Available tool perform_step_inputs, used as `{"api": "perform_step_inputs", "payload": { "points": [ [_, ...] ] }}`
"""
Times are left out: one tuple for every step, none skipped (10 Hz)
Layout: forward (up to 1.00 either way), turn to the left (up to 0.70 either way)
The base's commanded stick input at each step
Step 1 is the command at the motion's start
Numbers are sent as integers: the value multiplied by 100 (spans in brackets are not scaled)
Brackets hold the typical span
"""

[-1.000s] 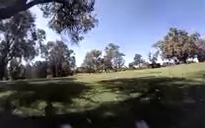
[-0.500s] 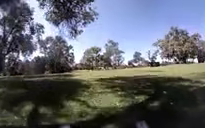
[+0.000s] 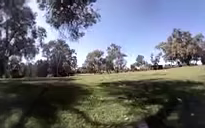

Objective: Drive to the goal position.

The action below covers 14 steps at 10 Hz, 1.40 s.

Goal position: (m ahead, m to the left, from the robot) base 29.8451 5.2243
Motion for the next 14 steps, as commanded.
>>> {"api": "perform_step_inputs", "payload": {
  "points": [
    [85,12],
    [85,0],
    [85,0],
    [85,0],
    [85,0],
    [85,0],
    [85,0],
    [85,0],
    [85,0],
    [85,0],
    [85,0],
    [85,0],
    [85,0],
    [85,0]
  ]
}}
